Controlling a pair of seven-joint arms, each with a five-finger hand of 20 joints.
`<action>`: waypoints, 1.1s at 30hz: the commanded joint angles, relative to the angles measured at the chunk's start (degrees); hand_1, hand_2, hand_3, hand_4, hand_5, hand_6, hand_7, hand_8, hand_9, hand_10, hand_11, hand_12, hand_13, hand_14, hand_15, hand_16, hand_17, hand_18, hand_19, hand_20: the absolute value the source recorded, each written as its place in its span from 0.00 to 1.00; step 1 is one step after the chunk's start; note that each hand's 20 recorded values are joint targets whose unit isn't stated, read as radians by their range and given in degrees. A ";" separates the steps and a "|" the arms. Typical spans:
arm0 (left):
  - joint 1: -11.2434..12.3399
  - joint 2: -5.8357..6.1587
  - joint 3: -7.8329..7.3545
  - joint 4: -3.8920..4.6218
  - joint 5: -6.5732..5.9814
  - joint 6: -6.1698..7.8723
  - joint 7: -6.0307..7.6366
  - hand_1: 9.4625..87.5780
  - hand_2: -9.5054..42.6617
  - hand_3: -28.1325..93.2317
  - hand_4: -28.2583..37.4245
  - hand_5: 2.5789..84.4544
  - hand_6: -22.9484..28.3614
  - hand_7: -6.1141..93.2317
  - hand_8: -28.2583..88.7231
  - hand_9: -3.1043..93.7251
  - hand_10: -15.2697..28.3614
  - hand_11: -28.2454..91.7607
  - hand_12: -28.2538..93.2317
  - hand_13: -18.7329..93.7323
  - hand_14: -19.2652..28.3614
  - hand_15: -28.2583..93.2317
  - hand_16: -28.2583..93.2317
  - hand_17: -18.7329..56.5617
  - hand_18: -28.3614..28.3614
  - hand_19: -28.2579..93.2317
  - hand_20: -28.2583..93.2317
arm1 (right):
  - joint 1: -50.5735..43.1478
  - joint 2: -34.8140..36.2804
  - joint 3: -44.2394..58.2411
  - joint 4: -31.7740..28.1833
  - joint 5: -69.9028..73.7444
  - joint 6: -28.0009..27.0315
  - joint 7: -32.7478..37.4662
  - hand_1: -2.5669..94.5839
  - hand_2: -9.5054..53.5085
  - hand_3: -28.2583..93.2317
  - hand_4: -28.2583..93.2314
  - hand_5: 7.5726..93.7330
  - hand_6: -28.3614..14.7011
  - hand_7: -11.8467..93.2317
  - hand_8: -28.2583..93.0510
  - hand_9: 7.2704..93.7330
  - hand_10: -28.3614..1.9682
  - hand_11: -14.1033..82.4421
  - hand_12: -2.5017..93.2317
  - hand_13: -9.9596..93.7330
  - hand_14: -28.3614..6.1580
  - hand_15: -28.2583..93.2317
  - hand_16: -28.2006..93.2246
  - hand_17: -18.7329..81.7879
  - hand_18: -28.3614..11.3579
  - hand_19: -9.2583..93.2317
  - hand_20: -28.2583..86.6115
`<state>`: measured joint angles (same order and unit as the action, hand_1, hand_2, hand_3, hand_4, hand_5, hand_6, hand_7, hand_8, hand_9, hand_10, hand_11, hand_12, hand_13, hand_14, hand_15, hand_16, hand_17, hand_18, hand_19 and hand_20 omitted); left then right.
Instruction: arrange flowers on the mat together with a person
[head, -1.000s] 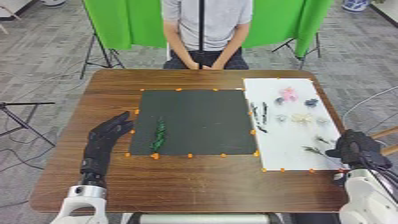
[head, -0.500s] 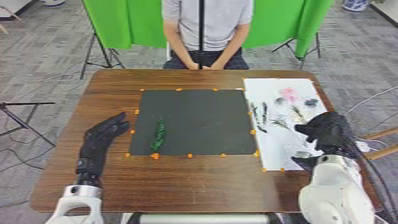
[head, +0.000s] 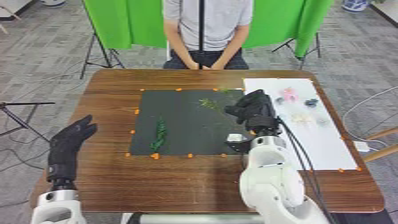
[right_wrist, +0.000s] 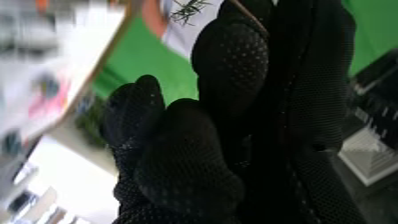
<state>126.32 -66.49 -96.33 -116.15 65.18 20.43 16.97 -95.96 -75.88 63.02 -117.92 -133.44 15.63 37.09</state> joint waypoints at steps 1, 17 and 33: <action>3.04 -0.24 -0.35 -0.15 0.15 1.22 -0.54 0.16 0.18 0.82 0.00 0.58 0.55 0.17 0.18 0.54 0.69 0.39 0.33 0.54 0.76 0.33 0.23 0.44 0.70 0.28 0.41 | 1.05 -3.71 -4.94 3.36 4.53 -1.74 -0.29 0.94 0.00 0.00 0.55 0.94 0.66 0.38 0.34 1.00 0.68 0.65 0.23 1.00 0.88 0.83 0.37 0.82 0.34 0.97 0.45; 3.66 -0.48 -0.08 -0.53 1.04 0.28 -1.39 0.19 0.11 0.83 0.01 0.58 0.55 0.17 0.19 0.54 0.68 0.39 0.33 0.54 0.75 0.33 0.22 0.44 0.70 0.27 0.41 | 3.31 -6.65 -7.74 9.88 14.04 -1.93 1.79 0.93 0.00 0.00 0.59 0.93 0.64 0.41 0.33 1.00 0.69 0.66 0.21 1.00 0.90 0.83 0.36 0.85 0.37 0.97 0.42; 3.44 -0.63 -0.15 -0.52 1.50 -1.00 -2.28 0.21 0.09 0.82 0.04 0.58 0.55 0.17 0.19 0.54 0.68 0.39 0.33 0.53 0.75 0.33 0.23 0.43 0.70 0.27 0.41 | 3.98 -6.29 -9.53 13.20 8.28 4.17 0.67 0.93 0.00 0.00 0.58 0.91 0.63 0.43 0.32 1.00 0.69 0.64 0.21 1.00 0.90 0.82 0.36 0.84 0.38 0.97 0.41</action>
<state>129.06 -66.56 -96.55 -116.60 66.22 20.30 15.77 -91.95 -81.84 54.05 -105.14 -123.94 19.95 38.34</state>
